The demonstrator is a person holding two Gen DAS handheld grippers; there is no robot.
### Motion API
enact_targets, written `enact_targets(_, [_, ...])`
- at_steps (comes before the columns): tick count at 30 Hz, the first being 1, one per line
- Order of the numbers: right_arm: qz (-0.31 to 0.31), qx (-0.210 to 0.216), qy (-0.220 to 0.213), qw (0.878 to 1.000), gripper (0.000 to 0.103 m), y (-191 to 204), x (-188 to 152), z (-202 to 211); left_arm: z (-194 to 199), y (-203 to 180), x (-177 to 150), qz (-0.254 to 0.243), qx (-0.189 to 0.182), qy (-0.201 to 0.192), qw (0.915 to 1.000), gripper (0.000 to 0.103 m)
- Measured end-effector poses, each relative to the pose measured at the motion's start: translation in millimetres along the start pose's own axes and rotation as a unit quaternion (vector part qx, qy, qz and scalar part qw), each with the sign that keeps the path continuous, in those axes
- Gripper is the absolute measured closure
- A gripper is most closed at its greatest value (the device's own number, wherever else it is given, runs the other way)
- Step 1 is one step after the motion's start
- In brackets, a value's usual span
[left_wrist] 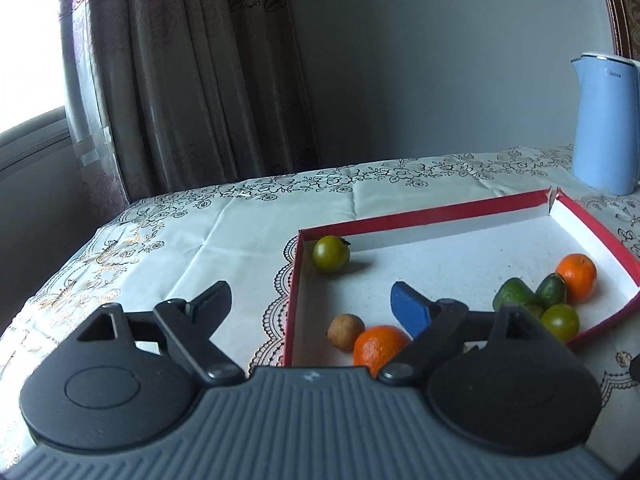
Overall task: Organize fruits
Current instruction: 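Withdraw the open left gripper from the tray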
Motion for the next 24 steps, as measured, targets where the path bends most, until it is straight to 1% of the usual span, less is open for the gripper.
enact_targets(1, [0.0,-0.001,-0.001,1.0,0.046,0.0,0.1,0.3,7.8,5.7,-2.4,0.005,0.0,-0.003,1.0,0.01])
enact_targets(3, [0.0,-0.001,-0.002,1.0,0.046,0.0,0.4,0.7,24.5,19.9,-9.5,0.02,0.001,-0.009,0.9998,0.007])
enact_targets(6, [-0.001,-0.001,-0.009,1.0,0.046,-0.4,1.3,3.2,42.5,38.5,-23.5,0.034,0.005,-0.013,0.9993,0.006])
enact_targets(9, [0.005,0.003,-0.017,1.0,0.046,2.0,2.7,5.9,51.4,53.0,-40.1,0.045,0.013,-0.011,0.9988,0.006])
enact_targets(12, [0.005,0.014,-0.031,0.999,0.046,9.2,4.2,11.0,51.8,61.6,-55.1,0.056,0.013,0.001,0.9984,0.005])
enact_targets(13, [0.001,0.027,-0.031,0.999,0.045,15.0,4.6,12.2,50.6,63.9,-59.6,0.059,0.012,0.005,0.9982,0.005])
enact_targets(17, [0.021,0.048,-0.035,0.998,0.045,46.0,6.2,14.6,44.9,70.7,-69.0,0.075,0.013,0.016,0.997,0.005])
enact_targets(18, [0.025,0.051,-0.037,0.998,0.042,53.2,7.2,14.9,44.3,71.7,-70.9,0.079,0.01,0.018,0.9966,0.005])
enact_targets(19, [0.031,0.05,-0.039,0.998,0.032,60.6,8.7,14.8,44.3,72.1,-71.2,0.08,0.006,0.017,0.9966,0.005])
enact_targets(21, [0.046,0.044,-0.047,0.997,0.022,72.9,11.9,15.4,44.7,72.1,-71.7,0.078,0.005,0.013,0.9968,0.005])
enact_targets(24, [0.053,0.045,-0.05,0.996,0.022,84.2,15.5,14.1,46.3,68.7,-72.3,0.071,-0.001,0.008,0.9974,0.005])
Point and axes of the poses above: each gripper's, at about its wrist camera, not at the fingertips, and z roughly against the way its jaws point, y to its left, x to its top, the point moved 8 cm from there along -z, roughly the way its jaws point, and after that the axes turned 7 degrees about x, right-handed, at the moved point
